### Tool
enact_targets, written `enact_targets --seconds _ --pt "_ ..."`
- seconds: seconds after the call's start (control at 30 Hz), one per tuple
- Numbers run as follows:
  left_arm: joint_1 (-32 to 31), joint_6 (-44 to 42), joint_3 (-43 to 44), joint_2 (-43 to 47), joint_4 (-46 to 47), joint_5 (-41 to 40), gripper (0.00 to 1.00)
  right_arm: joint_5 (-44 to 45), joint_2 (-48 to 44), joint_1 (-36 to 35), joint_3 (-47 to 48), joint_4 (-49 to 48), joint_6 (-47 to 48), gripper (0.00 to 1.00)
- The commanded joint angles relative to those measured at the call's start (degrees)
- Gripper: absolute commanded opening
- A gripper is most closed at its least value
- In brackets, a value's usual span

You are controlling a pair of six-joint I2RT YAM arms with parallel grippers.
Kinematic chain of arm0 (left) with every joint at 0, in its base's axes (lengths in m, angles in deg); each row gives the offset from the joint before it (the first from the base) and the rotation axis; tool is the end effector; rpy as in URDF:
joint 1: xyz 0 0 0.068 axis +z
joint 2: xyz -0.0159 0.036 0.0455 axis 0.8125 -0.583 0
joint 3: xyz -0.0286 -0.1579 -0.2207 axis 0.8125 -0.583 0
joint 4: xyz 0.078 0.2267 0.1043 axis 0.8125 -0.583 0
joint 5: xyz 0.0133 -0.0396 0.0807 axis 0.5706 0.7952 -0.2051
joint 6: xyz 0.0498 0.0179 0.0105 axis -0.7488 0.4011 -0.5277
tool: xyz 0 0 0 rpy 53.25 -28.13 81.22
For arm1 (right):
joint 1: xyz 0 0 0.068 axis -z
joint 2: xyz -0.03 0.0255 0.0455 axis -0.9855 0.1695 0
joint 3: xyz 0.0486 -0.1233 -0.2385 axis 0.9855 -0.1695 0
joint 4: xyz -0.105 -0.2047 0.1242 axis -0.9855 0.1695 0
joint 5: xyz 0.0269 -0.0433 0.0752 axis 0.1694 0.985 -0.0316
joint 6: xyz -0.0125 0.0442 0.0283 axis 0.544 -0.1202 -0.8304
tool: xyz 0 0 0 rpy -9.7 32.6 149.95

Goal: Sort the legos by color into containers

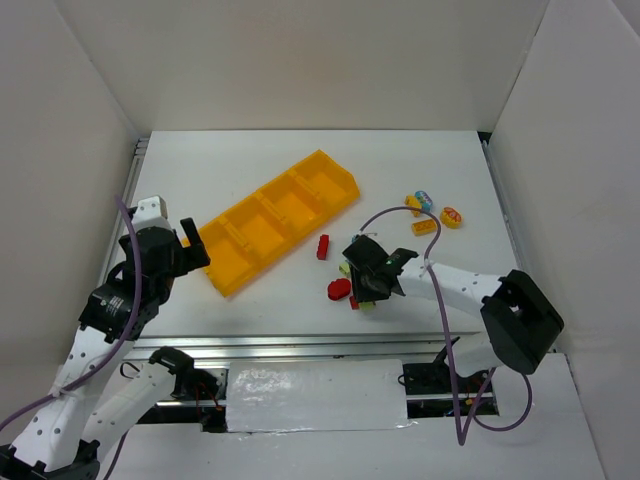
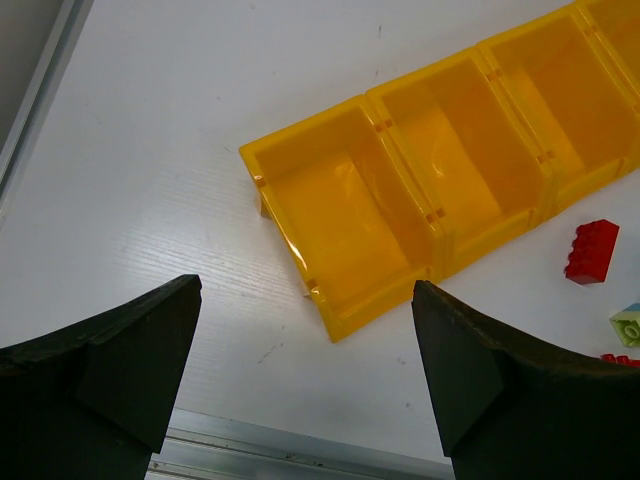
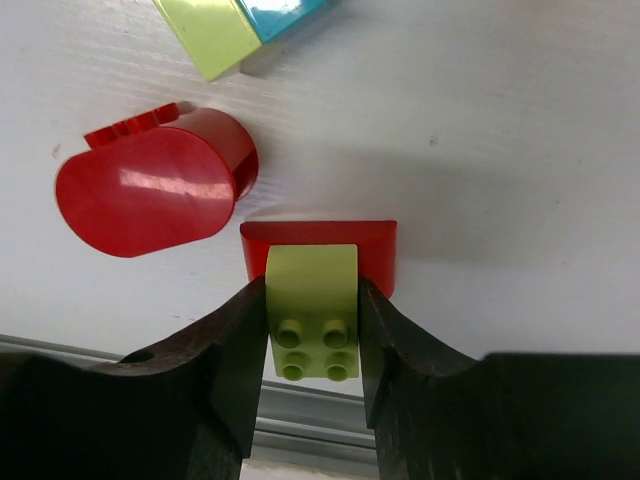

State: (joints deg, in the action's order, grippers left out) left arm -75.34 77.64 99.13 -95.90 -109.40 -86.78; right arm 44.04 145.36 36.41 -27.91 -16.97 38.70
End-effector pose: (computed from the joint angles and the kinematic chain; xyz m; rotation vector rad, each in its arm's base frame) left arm 0.1290 -0.0308 0.3481 -0.4629 1.9380 -0.0424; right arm 0.1853 0.1692 0.1753 -0.2036 2.7229 0.1383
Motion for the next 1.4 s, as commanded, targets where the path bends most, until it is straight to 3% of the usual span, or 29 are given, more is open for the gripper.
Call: enact_targets --seconds 0.0,0.03,0.07,0.3,0.4,0.57,0.63,0.67,0.77,0.87,0.9,0.97,1.07,1.2,1.37 --pt "-0.2 -1.2 -0.3 0.1 2.5 0.5 1.00 0.3 0.4 -0.9 -1.1 -1.9 -1.8 0.42" --pt "-0.1 -1.2 -0.3 -0.1 2.4 0.6 0.99 0.6 0.4 -0.9 -1.0 -1.7 -1.8 0.41" --pt "-0.2 -1.2 -0.3 -0.1 2.6 0.7 0.99 0.9 0.4 -1.2 -0.7 -1.3 -1.9 0.32" --pt "-0.2 -1.0 0.0 -0.9 2.4 0.8 1.00 5.2 -5.9 -2.3 1.3 4.0 -3.8 0.00" --pt "-0.2 -0.3 0.2 -0.5 2.4 1.5 0.99 5.7 -11.7 -2.5 2.5 6.0 -4.4 0.00" --pt "-0.2 -1.5 -1.0 1.3 7.0 18.5 0.99 1.0 -24.4 -2.5 3.6 5.4 -5.3 0.00" --pt "-0.2 -1.7 -3.0 1.6 12.4 27.7 0.99 -2.9 -28.2 -2.6 2.6 1.8 -5.7 0.00" --pt "-0.2 0.2 -4.3 1.2 16.3 36.4 0.99 -6.8 -32.0 -2.6 1.3 -1.6 -5.9 0.00" --pt "-0.3 7.7 -6.8 -0.9 24.1 49.0 1.00 -13.5 -39.7 -2.5 -2.6 -12.4 -6.1 0.00" --pt "-2.5 14.4 -13.5 -2.6 42.8 68.4 0.99 -24.2 -42.5 -2.3 -6.0 -19.9 -9.3 0.00" --pt "-3.8 15.1 -14.8 -2.7 52.7 70.6 1.00 -25.8 -42.3 -2.0 -5.9 -21.0 -12.3 0.00" --pt "-6.5 13.9 -16.7 -2.8 59.3 73.8 1.00 -28.7 -40.5 -2.0 -5.6 -23.5 -16.2 0.00" --pt "-15.4 6.0 -16.0 -1.9 58.4 67.7 1.00 -32.0 -37.4 -2.0 -2.8 -23.2 -23.3 0.00" --pt "-24.9 -5.0 -16.5 -1.8 56.4 52.6 1.00 -33.3 -37.1 -2.0 -0.6 -24.0 -26.7 0.00" --pt "-31.8 -13.7 -20.7 -4.5 65.5 44.9 1.00 -34.6 -36.9 -2.1 1.9 -22.5 -27.1 0.00"
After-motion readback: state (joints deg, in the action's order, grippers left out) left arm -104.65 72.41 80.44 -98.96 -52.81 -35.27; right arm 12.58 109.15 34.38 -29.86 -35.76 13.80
